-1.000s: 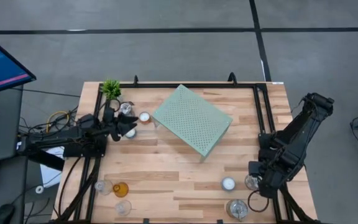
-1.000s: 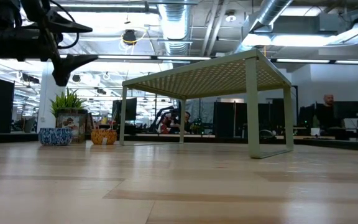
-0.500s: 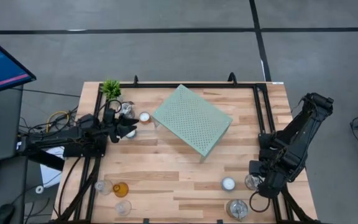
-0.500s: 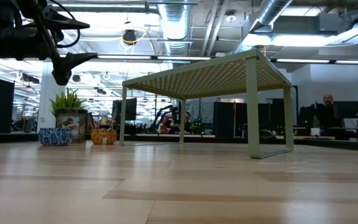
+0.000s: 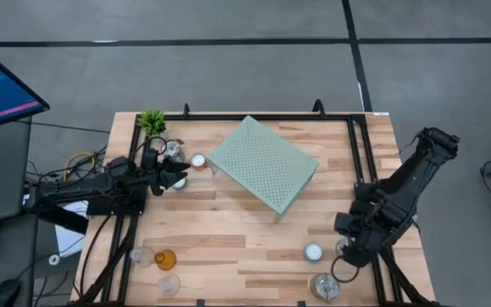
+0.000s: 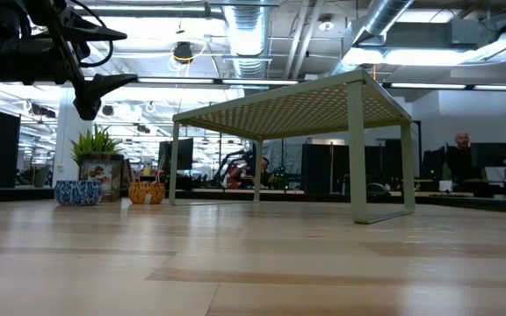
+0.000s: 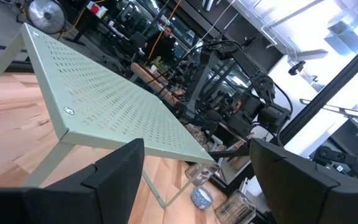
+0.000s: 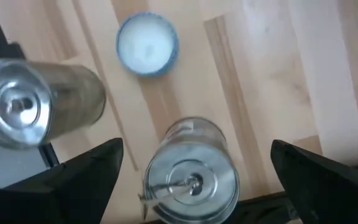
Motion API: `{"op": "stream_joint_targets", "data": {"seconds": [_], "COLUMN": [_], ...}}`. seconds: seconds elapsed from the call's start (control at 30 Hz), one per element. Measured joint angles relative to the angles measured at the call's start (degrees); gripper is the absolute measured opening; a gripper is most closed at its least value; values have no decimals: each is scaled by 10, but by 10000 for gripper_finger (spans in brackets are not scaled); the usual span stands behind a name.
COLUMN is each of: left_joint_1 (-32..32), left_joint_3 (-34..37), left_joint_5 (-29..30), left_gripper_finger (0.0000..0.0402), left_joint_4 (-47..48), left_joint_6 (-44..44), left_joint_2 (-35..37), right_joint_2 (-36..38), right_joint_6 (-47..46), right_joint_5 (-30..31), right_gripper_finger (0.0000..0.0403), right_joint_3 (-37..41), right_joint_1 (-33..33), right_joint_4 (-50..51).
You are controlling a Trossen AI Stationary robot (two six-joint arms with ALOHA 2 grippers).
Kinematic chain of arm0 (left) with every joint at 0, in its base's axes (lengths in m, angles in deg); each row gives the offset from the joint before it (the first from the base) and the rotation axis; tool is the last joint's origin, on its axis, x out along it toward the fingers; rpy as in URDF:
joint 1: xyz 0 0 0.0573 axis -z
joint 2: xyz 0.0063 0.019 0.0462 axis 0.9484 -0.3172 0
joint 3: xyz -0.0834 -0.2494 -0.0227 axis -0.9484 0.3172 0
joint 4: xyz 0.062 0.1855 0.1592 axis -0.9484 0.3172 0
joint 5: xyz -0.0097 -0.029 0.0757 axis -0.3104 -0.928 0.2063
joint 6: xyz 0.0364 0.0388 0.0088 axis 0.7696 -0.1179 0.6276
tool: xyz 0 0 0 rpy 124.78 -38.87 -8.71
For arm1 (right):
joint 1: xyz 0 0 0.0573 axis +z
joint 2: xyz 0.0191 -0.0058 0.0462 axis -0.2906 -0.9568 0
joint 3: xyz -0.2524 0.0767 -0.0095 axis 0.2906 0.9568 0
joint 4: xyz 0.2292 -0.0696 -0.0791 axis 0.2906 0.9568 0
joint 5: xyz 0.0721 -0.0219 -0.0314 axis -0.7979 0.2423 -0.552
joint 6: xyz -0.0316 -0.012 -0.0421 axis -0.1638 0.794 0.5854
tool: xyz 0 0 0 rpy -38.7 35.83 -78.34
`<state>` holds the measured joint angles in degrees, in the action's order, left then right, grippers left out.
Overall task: Stock candles on shelf
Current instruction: Put the right silver scented candle on the shelf
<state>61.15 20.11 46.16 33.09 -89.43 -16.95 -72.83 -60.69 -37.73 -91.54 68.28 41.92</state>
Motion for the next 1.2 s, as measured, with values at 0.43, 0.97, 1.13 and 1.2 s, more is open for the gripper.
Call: {"op": "stream_joint_targets", "data": {"seconds": [0.43, 0.97, 1.13, 1.2], "left_joint_1": [0, 0, 0, 0], "left_joint_3": [0, 0, 0, 0], "left_joint_5": [0, 0, 0, 0], "left_gripper_finger": [294, 294, 294, 294], "left_joint_4": [0, -5, -7, -8], "left_joint_6": [0, 0, 0, 0], "left_joint_2": [0, 0, 0, 0], "right_joint_2": [0, -9, -9, -9], "right_joint_6": [-61, -74, -123, -133], "right_joint_5": [-39, -33, -62, -81], "right_gripper_finger": [398, 399, 398, 396], "right_joint_3": [0, 0, 0, 0], "right_joint_1": [-10, -22, -22, -22], "right_joint_4": [-122, -80, 14, 34]}}
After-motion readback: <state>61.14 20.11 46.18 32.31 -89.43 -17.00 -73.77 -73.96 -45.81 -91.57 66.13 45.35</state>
